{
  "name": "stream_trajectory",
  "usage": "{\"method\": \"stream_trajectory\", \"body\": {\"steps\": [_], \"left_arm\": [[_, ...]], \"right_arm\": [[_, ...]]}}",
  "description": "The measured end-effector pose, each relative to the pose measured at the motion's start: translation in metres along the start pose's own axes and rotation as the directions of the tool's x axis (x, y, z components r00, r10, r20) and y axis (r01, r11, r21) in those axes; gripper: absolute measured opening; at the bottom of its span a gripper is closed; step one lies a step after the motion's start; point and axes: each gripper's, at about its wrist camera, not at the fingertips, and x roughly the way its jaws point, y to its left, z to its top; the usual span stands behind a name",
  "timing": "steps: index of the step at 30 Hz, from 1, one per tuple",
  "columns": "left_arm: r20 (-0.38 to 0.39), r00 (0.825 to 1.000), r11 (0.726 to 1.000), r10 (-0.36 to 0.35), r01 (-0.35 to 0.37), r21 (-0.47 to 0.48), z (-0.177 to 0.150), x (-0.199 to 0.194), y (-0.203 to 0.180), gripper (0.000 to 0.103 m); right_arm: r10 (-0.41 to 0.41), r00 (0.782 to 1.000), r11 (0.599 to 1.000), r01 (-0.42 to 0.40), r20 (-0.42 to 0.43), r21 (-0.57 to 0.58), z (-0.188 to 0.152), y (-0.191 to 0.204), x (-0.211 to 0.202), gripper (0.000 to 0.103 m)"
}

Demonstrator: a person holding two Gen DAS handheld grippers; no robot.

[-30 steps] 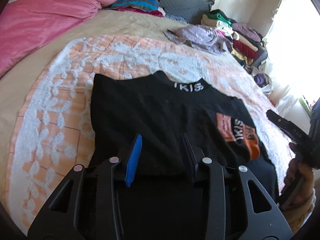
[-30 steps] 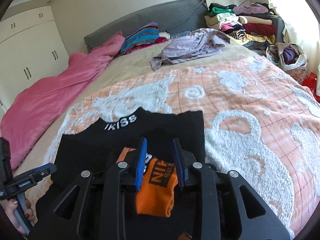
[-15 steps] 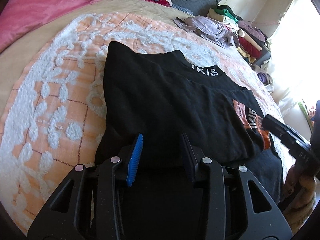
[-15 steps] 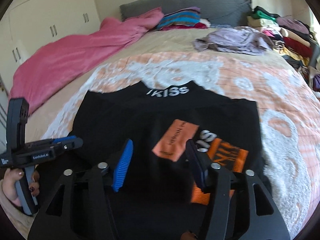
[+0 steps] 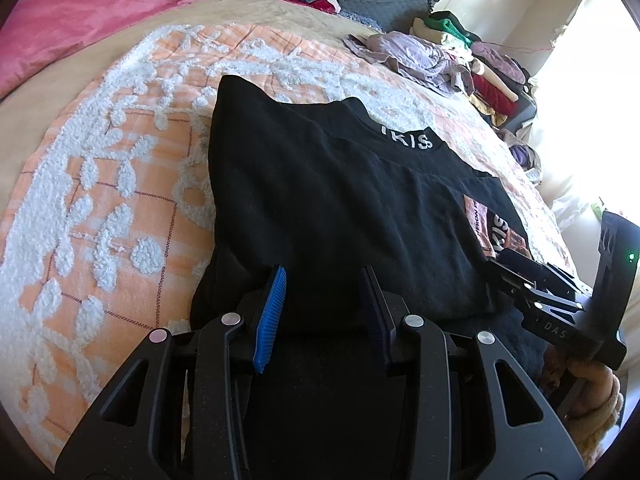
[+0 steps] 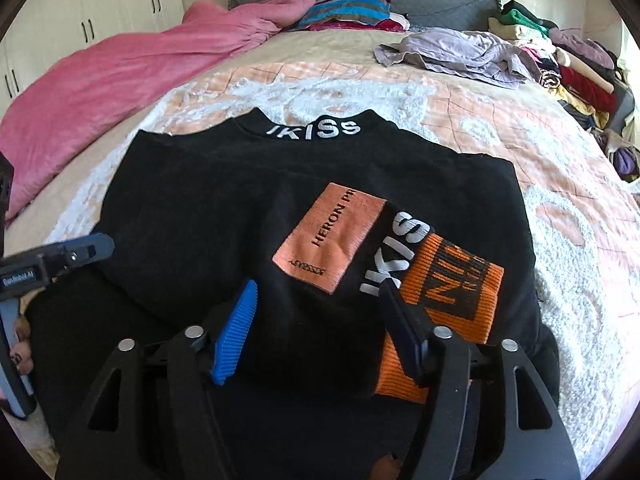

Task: Fold small clothes

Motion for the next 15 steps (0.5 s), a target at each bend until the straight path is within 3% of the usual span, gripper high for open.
{"method": "stream_trajectory", "body": {"steps": [9,15], "left_arm": [[0.013,1.0,1.0,0.008,-0.008,0.029,-0.002,-0.003,-0.002,0.031],[0.02,1.0,0.999,0.007,-0.008,0.035,-0.003,-0.004,-0.004,0.032]], "right_arm": [[0.068,0.997,0.991,-0.073,0.047,0.114,-0.002,-0.01,-0.017,0.083],[0.036,0.996,0.988,-0.048,0.079,0.148,-0.008,-0.015,-0.031,0.09]]}}
